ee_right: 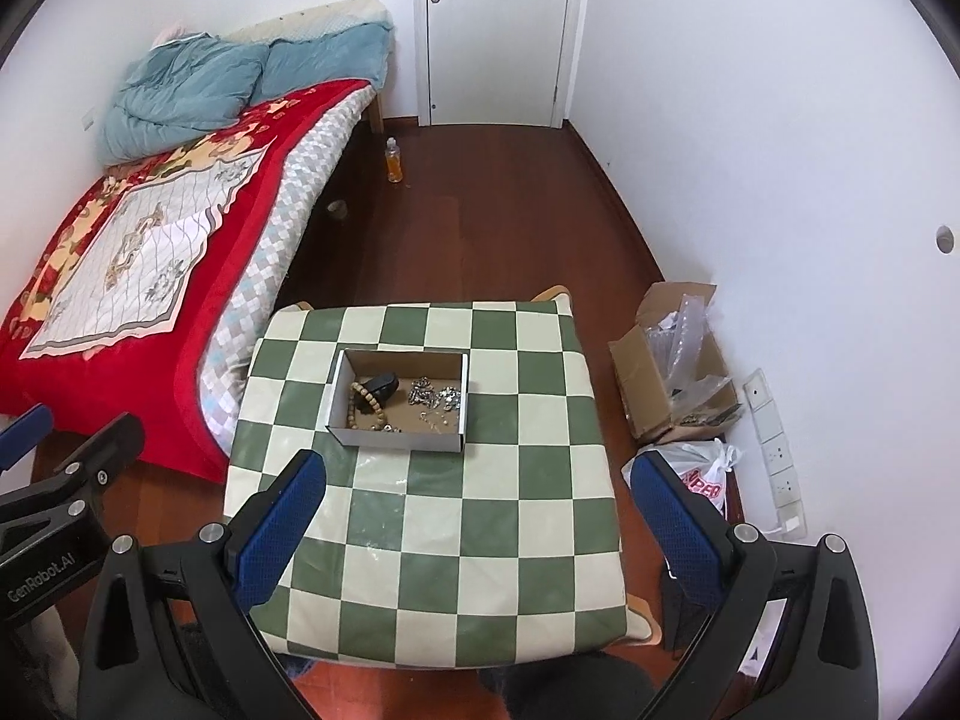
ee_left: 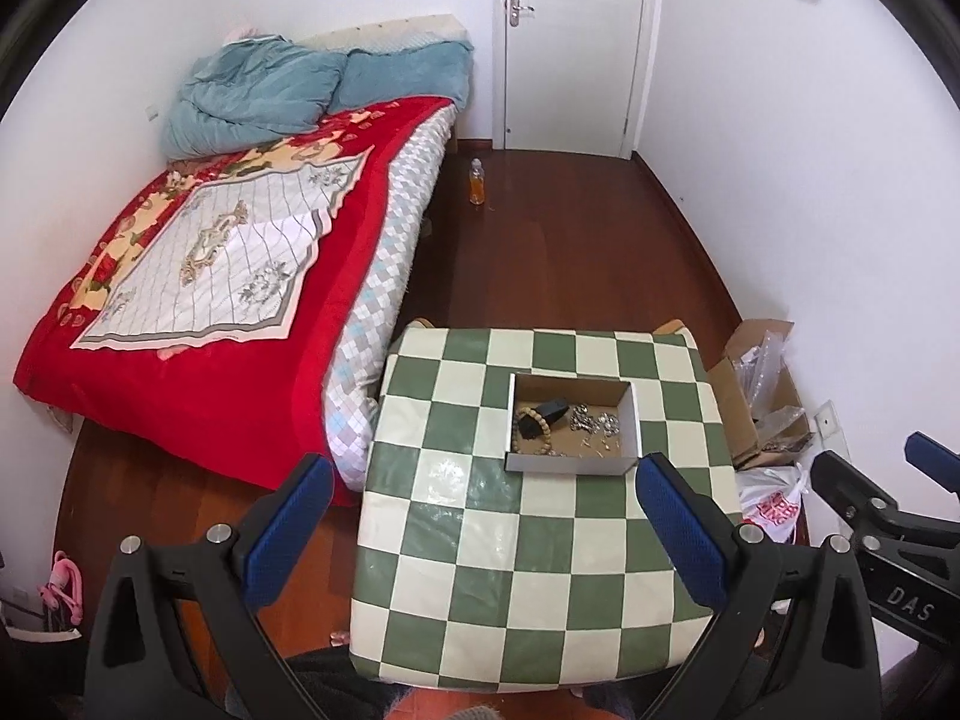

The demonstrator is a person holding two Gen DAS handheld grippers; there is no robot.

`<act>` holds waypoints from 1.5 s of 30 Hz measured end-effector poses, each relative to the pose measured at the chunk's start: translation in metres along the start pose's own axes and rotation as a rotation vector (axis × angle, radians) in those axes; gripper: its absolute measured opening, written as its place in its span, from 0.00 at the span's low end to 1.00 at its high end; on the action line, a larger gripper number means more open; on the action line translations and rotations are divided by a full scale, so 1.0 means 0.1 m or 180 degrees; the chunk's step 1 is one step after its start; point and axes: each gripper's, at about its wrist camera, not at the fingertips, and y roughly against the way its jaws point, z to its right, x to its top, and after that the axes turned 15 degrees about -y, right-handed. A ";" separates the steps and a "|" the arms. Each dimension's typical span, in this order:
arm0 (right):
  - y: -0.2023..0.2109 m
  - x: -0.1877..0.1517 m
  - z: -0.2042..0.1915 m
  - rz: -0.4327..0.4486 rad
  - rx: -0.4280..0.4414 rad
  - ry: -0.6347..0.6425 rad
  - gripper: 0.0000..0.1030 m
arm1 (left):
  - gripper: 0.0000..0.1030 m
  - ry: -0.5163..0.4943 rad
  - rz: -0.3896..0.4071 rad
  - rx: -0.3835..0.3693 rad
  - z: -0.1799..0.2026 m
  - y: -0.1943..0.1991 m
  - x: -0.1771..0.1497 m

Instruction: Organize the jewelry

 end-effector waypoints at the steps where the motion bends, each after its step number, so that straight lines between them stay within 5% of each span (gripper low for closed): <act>1: 0.02 0.00 0.00 0.0019 0.0000 -0.0001 1.00 | 1.00 0.0011 0.0005 0.0021 0.00 0.00 0.01; 45: 0.03 0.03 -0.09 0.0103 0.0024 -0.0017 1.00 | 1.00 0.0012 0.0091 0.0103 -0.06 0.05 0.03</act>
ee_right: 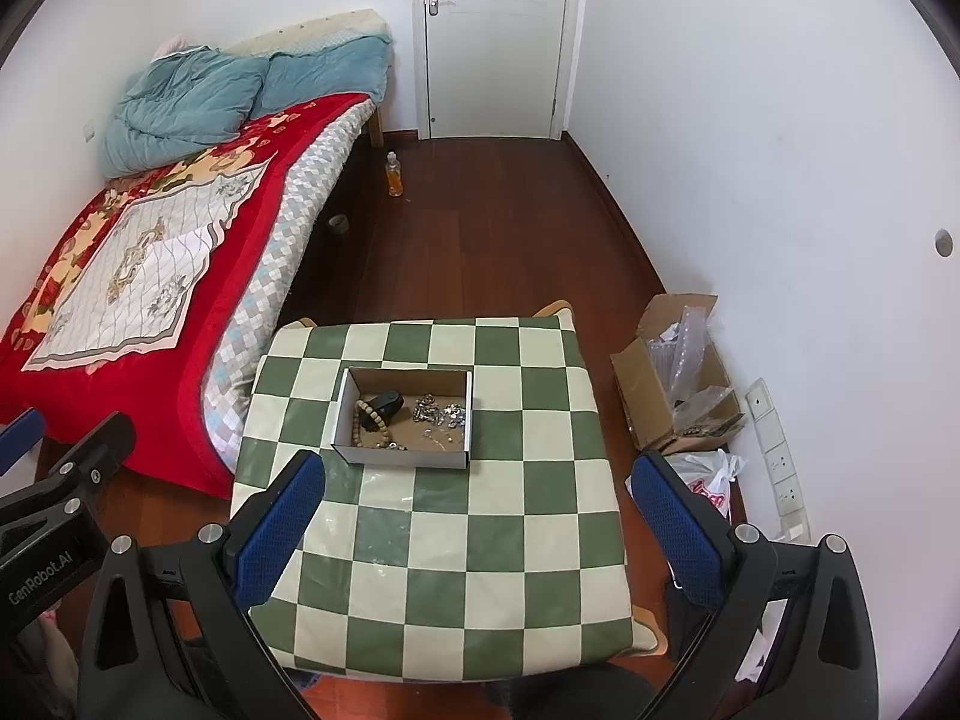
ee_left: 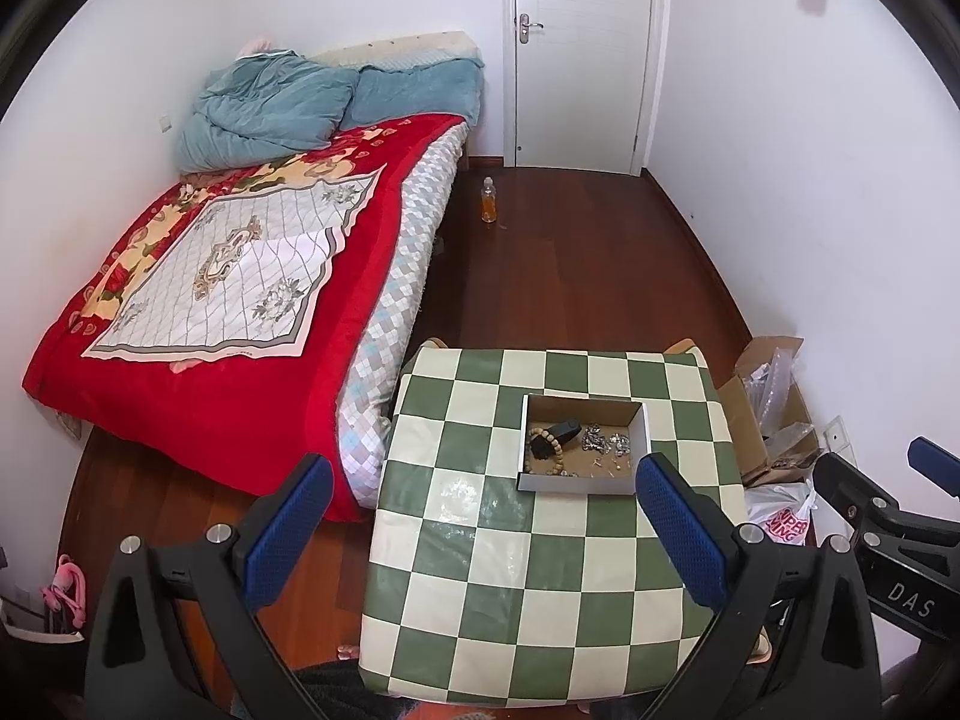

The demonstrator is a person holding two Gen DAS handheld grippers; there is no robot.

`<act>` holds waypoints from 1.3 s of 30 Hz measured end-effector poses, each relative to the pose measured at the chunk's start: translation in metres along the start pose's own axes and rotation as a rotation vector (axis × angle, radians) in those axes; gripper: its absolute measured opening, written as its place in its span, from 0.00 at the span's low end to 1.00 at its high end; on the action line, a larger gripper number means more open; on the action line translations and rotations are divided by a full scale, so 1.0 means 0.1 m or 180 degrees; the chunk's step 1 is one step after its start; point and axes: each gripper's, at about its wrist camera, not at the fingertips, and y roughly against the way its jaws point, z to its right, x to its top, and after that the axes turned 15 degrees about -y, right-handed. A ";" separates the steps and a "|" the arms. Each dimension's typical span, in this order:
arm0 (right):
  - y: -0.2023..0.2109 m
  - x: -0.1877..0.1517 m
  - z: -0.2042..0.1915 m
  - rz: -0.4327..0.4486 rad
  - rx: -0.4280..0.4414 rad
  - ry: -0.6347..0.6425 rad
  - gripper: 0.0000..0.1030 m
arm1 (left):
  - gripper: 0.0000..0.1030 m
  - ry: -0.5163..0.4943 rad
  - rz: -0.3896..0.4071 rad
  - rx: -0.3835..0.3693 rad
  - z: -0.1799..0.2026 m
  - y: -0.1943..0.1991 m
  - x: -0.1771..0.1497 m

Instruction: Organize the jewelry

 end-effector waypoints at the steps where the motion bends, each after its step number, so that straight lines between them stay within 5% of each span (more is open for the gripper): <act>1: 0.00 0.00 0.00 0.0003 0.0003 -0.0009 1.00 | 1.00 -0.0001 -0.0002 -0.0001 0.00 0.00 0.00; 39: 0.01 0.03 0.00 0.0001 0.0040 -0.0088 1.00 | 1.00 -0.0019 0.0056 0.0032 0.01 0.02 0.02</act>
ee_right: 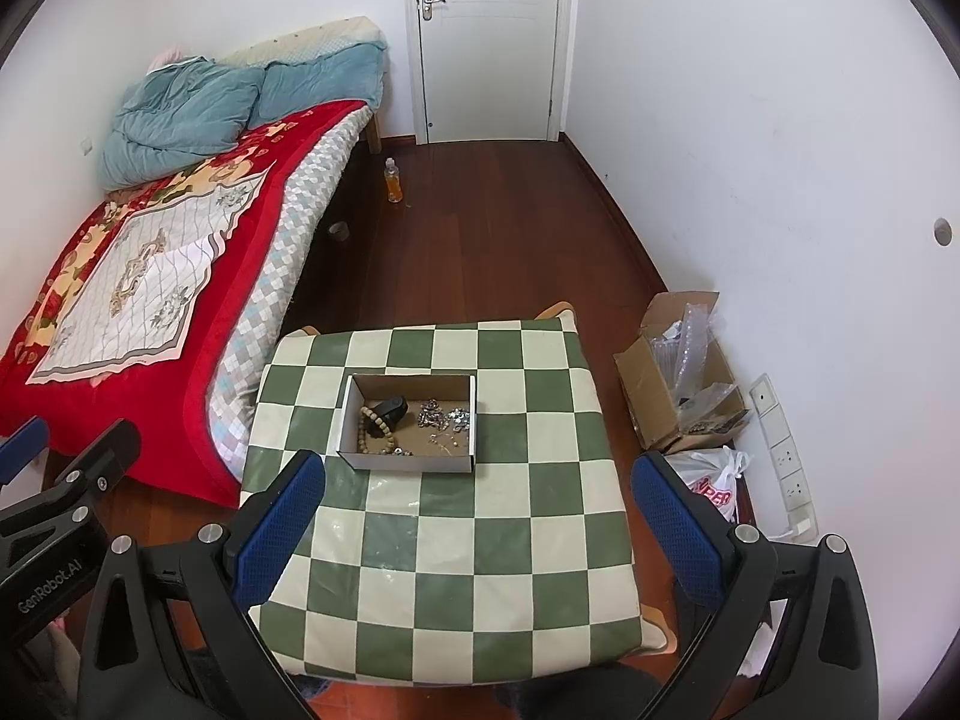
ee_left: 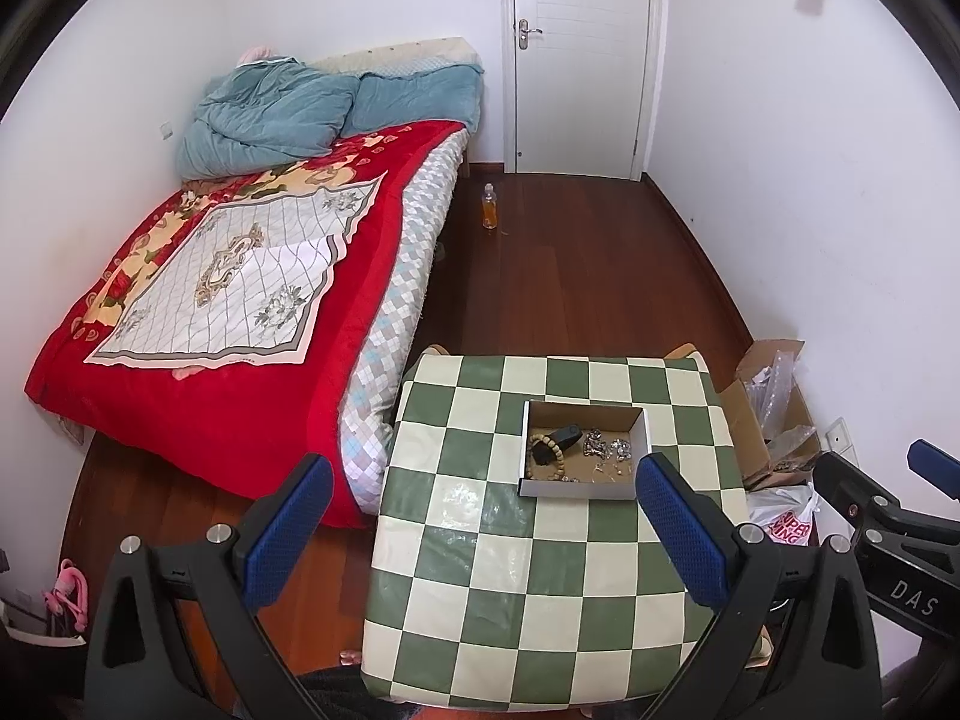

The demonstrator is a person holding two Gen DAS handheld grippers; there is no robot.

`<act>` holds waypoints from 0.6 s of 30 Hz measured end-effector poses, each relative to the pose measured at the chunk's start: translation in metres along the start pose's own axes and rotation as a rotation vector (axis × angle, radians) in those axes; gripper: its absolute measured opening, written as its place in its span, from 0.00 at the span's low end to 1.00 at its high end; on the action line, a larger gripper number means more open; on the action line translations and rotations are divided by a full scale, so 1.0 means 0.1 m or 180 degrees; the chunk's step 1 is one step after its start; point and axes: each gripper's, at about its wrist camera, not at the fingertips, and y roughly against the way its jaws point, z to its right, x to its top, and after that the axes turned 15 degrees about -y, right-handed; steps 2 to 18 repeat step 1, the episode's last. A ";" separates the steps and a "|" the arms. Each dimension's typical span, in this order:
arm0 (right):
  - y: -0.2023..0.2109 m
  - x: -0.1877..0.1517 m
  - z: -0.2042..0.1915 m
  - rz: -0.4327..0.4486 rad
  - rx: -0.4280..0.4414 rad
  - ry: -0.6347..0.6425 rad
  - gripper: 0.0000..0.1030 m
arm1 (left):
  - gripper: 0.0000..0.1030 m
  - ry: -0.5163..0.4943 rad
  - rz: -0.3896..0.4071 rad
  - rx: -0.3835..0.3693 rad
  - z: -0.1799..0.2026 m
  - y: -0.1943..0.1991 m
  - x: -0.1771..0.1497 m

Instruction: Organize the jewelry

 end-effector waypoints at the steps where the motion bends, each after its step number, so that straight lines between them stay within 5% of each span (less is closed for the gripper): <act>1: 0.00 0.00 0.00 -0.0003 -0.0007 0.0001 1.00 | 1.00 -0.0002 0.0007 0.0003 0.00 0.00 0.00; 18: 0.00 0.00 0.00 -0.0003 -0.0007 0.0001 1.00 | 1.00 -0.0002 0.0007 0.0003 0.00 0.00 0.00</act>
